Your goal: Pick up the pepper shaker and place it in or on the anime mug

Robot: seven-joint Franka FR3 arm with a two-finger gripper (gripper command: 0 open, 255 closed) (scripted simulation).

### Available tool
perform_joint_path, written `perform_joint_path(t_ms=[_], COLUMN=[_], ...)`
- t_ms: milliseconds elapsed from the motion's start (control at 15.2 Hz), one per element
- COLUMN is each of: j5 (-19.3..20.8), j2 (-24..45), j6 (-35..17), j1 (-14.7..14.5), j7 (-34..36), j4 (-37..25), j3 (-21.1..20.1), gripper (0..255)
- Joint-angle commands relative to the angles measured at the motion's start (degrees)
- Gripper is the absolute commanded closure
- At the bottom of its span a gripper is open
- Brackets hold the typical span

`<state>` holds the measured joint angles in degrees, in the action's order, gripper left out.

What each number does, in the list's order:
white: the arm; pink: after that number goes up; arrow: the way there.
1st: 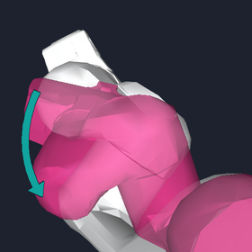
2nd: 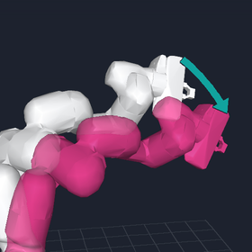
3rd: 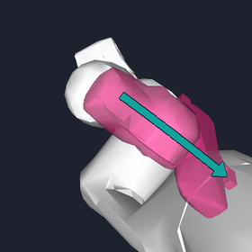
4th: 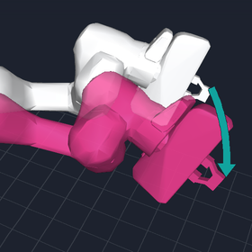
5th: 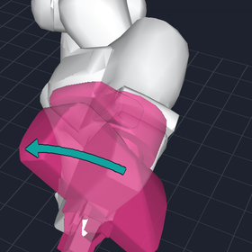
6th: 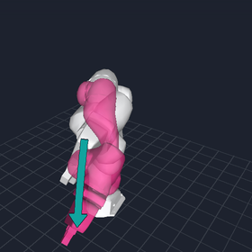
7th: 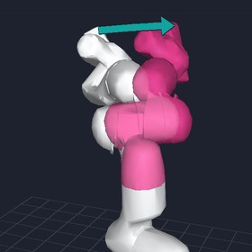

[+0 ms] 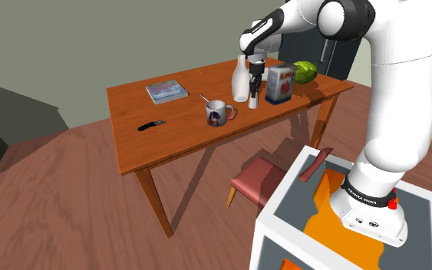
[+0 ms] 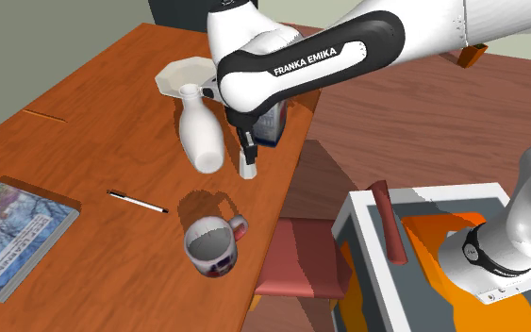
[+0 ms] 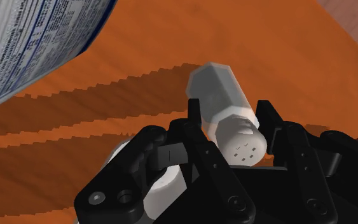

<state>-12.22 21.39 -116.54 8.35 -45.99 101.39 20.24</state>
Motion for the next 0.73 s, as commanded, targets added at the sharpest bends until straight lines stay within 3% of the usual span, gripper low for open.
perform_joint_path(t_ms=[0, 660], j5=[0.31, 1.68], j2=[-0.67, -3.33], j6=[1.06, 7.67], j1=[-0.04, -0.23], j7=[0.18, 1.38], j4=[-0.44, -4.63], j3=[0.14, 0.66], gripper=[255, 255])
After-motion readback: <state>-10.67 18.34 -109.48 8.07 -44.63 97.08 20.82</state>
